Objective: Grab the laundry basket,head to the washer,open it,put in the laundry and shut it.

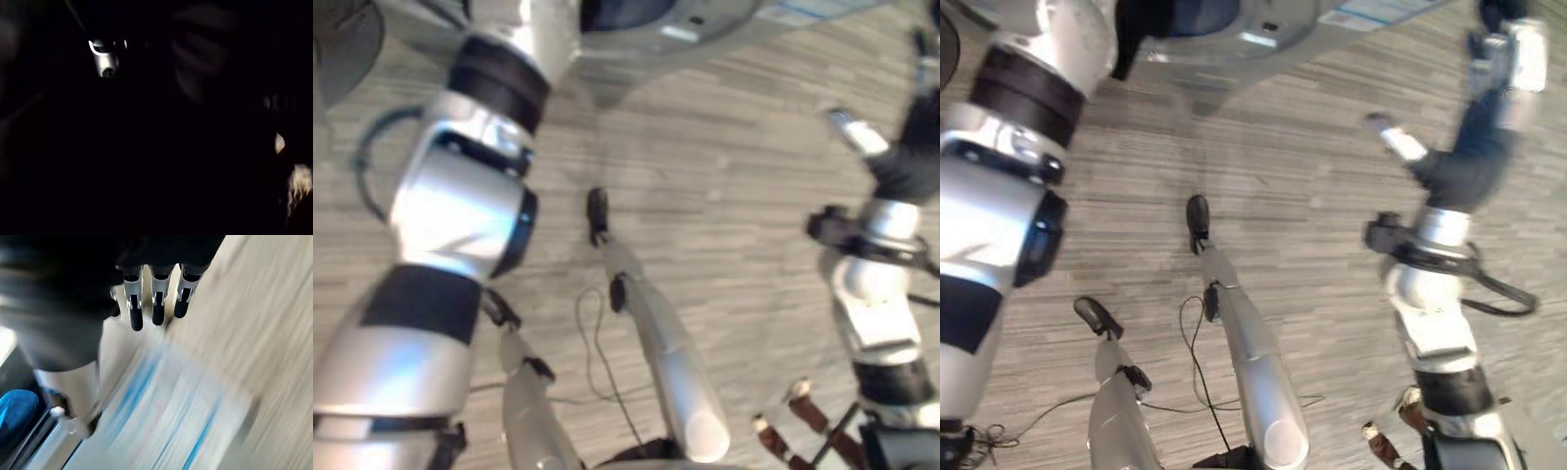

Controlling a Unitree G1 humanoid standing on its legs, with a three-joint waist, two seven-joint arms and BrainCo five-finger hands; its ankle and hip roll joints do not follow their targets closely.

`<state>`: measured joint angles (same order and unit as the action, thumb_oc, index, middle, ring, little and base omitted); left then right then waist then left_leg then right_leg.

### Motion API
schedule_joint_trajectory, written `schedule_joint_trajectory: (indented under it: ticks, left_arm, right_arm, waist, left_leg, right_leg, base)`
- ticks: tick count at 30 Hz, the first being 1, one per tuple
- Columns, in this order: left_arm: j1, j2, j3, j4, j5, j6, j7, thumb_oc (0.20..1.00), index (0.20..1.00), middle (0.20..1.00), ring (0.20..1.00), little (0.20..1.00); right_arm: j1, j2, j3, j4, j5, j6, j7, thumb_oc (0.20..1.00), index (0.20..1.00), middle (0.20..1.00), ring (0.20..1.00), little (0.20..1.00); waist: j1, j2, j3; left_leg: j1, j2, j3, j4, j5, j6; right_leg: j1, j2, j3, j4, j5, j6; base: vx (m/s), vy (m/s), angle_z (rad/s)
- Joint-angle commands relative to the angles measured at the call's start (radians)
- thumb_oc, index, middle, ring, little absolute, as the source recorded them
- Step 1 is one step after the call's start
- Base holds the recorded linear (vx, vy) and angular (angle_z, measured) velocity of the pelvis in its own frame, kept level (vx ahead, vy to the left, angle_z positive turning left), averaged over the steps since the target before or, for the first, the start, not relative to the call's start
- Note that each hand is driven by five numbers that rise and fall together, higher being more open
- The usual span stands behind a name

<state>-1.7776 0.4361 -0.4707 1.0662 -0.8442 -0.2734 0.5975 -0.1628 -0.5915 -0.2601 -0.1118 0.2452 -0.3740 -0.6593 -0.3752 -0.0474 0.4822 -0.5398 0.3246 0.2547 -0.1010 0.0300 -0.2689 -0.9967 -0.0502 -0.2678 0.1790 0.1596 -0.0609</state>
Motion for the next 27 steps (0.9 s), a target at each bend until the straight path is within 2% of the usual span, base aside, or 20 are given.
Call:
schedule_joint_trajectory:
  ticks: [1, 3, 5, 6, 7, 10, 11, 12, 14, 19, 20, 22, 27]
  left_arm:
    - [-0.092, 0.055, 0.014, -0.156, 0.044, -0.062, -0.077, 0.2, 0.2, 0.2, 0.2, 0.2]
    - [-0.077, 0.055, 0.005, -0.182, 0.054, -0.061, -0.101, 0.2, 0.2, 0.2, 0.2, 0.2]
    - [-0.103, 0.022, -0.017, -0.139, 0.041, -0.042, -0.149, 0.2, 0.2, 0.2, 0.2, 0.2]
    - [-0.131, -0.006, -0.041, -0.094, 0.028, -0.025, -0.191, 0.2, 0.2, 0.2, 0.2, 0.2]
    - [-0.135, -0.007, -0.043, -0.09, 0.026, -0.026, -0.194, 0.2, 0.2, 0.2, 0.2, 0.2]
    - [-0.156, -0.043, -0.069, -0.068, 0.012, -0.028, -0.241, 0.2, 0.2, 0.2, 0.2, 0.2]
    - [-0.161, -0.052, -0.082, -0.06, 0.006, -0.027, -0.254, 0.937, 0.937, 0.937, 0.937, 0.937]
    - [-0.16, -0.057, -0.087, -0.057, -0.01, -0.031, -0.26, 1.0, 1.0, 1.0, 1.0, 1.0]
    - [-0.143, -0.07, -0.097, -0.056, -0.053, -0.044, -0.286, 1.0, 1.0, 1.0, 1.0, 1.0]
    - [-0.061, -0.087, -0.092, -0.089, -0.047, -0.051, -0.296, 1.0, 1.0, 1.0, 1.0, 1.0]
    - [-0.01, -0.086, -0.094, -0.07, -0.018, -0.035, -0.308, 1.0, 1.0, 1.0, 1.0, 1.0]
    - [0.027, -0.071, -0.098, -0.077, 0.014, -0.032, -0.314, 1.0, 1.0, 1.0, 1.0, 1.0]
    - [0.246, -0.017, -0.103, -0.187, 0.169, -0.028, -0.344, 1.0, 1.0, 1.0, 1.0, 1.0]
  right_arm:
    - [0.178, 0.018, -0.167, 0.204, 0.094, 0.028, -0.059, 1.0, 1.0, 1.0, 1.0, 1.0]
    - [0.227, -0.03, -0.221, 0.519, 0.154, 0.08, -0.076, 1.0, 1.0, 1.0, 1.0, 1.0]
    - [0.216, -0.077, -0.205, 0.911, 0.289, 0.1, -0.033, 1.0, 1.0, 1.0, 1.0, 1.0]
    - [0.21, -0.097, -0.178, 1.236, 0.397, 0.141, 0.039, 1.0, 1.0, 1.0, 1.0, 1.0]
    - [0.2, -0.106, -0.171, 1.26, 0.409, 0.134, 0.054, 1.0, 1.0, 1.0, 1.0, 1.0]
    - [0.15, -0.08, -0.119, 1.54, 0.551, 0.19, 0.18, 1.0, 1.0, 1.0, 1.0, 1.0]
    - [0.121, -0.072, -0.105, 1.595, 0.589, 0.206, 0.209, 1.0, 1.0, 1.0, 1.0, 1.0]
    - [0.116, -0.062, -0.108, 1.626, 0.621, 0.203, 0.226, 1.0, 1.0, 1.0, 1.0, 1.0]
    - [0.068, -0.034, -0.075, 1.688, 0.68, 0.217, 0.259, 1.0, 1.0, 1.0, 1.0, 1.0]
    - [0.013, 0.015, -0.003, 1.683, 0.709, 0.208, 0.292, 1.0, 1.0, 1.0, 1.0, 1.0]
    - [0.042, 0.047, 0.003, 1.679, 0.701, 0.198, 0.303, 1.0, 1.0, 1.0, 1.0, 1.0]
    - [0.052, 0.054, -0.007, 1.672, 0.706, 0.19, 0.306, 1.0, 1.0, 1.0, 1.0, 1.0]
    - [0.093, 0.123, -0.012, 1.642, 0.696, 0.174, 0.342, 1.0, 1.0, 1.0, 1.0, 1.0]
  waist:
    - [-0.067, 0.036, -0.125]
    - [-0.051, 0.035, -0.141]
    - [-0.036, 0.037, -0.151]
    - [-0.026, 0.042, -0.149]
    - [-0.026, 0.041, -0.149]
    - [-0.013, 0.048, -0.128]
    - [-0.011, 0.051, -0.121]
    - [-0.015, 0.053, -0.115]
    - [-0.006, 0.061, -0.105]
    - [0.007, 0.069, -0.103]
    - [0.0, 0.069, -0.103]
    - [0.0, 0.067, -0.103]
    - [0.009, 0.071, -0.098]
  left_leg:
    - [0.123, 0.012, 0.018, 0.089, -0.136, 0.113]
    - [0.121, 0.015, 0.015, 0.094, -0.137, 0.114]
    - [0.114, 0.014, 0.012, 0.1, -0.14, 0.117]
    - [0.109, 0.013, 0.005, 0.107, -0.141, 0.118]
    - [0.107, 0.012, 0.005, 0.108, -0.139, 0.118]
    - [0.097, 0.004, -0.001, 0.11, -0.121, 0.115]
    - [0.099, 0.0, 0.001, 0.105, -0.124, 0.114]
    - [0.102, -0.002, 0.003, 0.1, -0.126, 0.115]
    - [0.108, -0.008, 0.004, 0.094, -0.124, 0.117]
    - [0.108, -0.015, -0.009, 0.089, -0.116, 0.12]
    - [0.12, -0.017, -0.014, 0.078, -0.116, 0.123]
    - [0.127, -0.017, -0.017, 0.078, -0.114, 0.122]
    - [0.154, -0.018, -0.034, 0.085, -0.12, 0.129]
  right_leg:
    - [-0.076, 0.074, 0.041, 0.193, -0.228, 0.15]
    - [-0.075, 0.079, 0.043, 0.191, -0.228, 0.148]
    - [-0.08, 0.078, 0.042, 0.191, -0.228, 0.146]
    - [-0.082, 0.075, 0.039, 0.193, -0.231, 0.147]
    - [-0.083, 0.074, 0.038, 0.191, -0.227, 0.145]
    - [-0.086, 0.065, 0.031, 0.187, -0.219, 0.147]
    - [-0.087, 0.062, 0.031, 0.185, -0.216, 0.15]
    - [-0.089, 0.061, 0.033, 0.186, -0.214, 0.151]
    - [-0.096, 0.057, 0.037, 0.188, -0.211, 0.157]
    - [-0.088, 0.049, 0.04, 0.181, -0.209, 0.16]
    - [-0.082, 0.046, 0.041, 0.182, -0.206, 0.161]
    - [-0.077, 0.044, 0.04, 0.184, -0.203, 0.164]
    - [-0.041, 0.029, 0.036, 0.182, -0.2, 0.161]
  base:
    - [0.02, -0.038, -0.05]
    - [0.01, -0.071, -0.13]
    - [0.01, -0.075, -0.12]
    - [0.0, -0.053, 0.07]
    - [-0.01, -0.047, 0.14]
    - [-0.03, 0.009, 0.04]
    - [-0.03, 0.043, 0.03]
    - [-0.03, 0.05, 0.07]
    - [-0.02, 0.045, 0.07]
    - [0.0, 0.011, 0.01]
    - [-0.02, 0.054, 0.05]
    - [-0.01, 0.028, 0.02]
    - [-0.02, 0.018, 0.0]
